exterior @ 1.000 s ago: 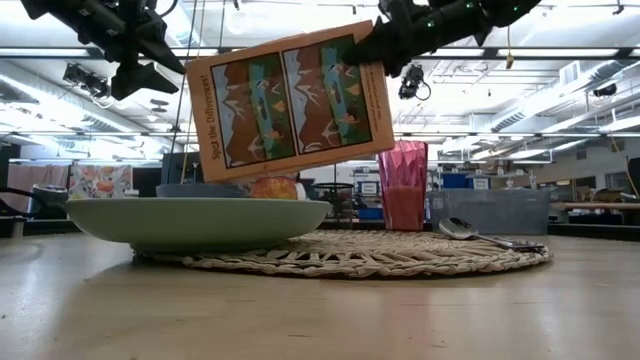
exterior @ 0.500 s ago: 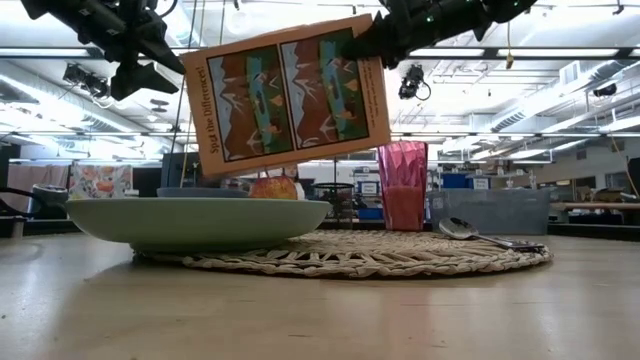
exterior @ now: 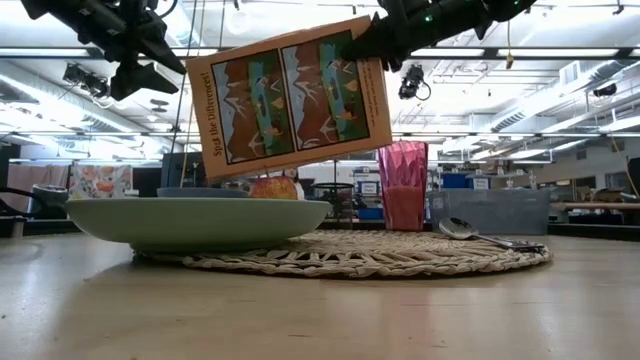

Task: Arrange a breakfast setting
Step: Pour the cereal from the orange cereal box into the blue bowl

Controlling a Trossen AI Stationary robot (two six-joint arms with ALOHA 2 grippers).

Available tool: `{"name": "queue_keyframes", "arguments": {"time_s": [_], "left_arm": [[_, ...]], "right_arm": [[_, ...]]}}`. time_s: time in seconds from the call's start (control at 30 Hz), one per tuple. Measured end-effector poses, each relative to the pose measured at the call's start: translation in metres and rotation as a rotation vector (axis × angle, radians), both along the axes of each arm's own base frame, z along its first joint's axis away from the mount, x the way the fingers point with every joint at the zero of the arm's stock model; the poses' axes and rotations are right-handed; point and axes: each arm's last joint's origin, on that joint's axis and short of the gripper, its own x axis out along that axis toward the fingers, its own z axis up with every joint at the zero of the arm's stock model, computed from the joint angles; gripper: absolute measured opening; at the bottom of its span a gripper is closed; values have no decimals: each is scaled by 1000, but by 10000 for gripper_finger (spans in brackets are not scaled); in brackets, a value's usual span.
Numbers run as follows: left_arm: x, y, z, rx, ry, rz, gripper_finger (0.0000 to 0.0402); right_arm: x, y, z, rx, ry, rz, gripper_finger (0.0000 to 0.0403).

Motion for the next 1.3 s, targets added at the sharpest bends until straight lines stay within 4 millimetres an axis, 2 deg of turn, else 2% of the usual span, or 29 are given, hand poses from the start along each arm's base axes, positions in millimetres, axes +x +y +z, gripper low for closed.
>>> {"name": "queue_keyframes", "arguments": {"time_s": [0.4, 0.87, 1.3], "left_arm": [[0, 0, 0, -1, -1, 1, 198], [0, 0, 0, -2, -1, 1, 198], [0, 0, 0, 0, 0, 0, 198]], "right_arm": [[-1, -3, -1, 343, -81, -188, 247], [1, -3, -7, 651, -139, -287, 247], [7, -6, -16, 755, -160, -359, 247]]}}
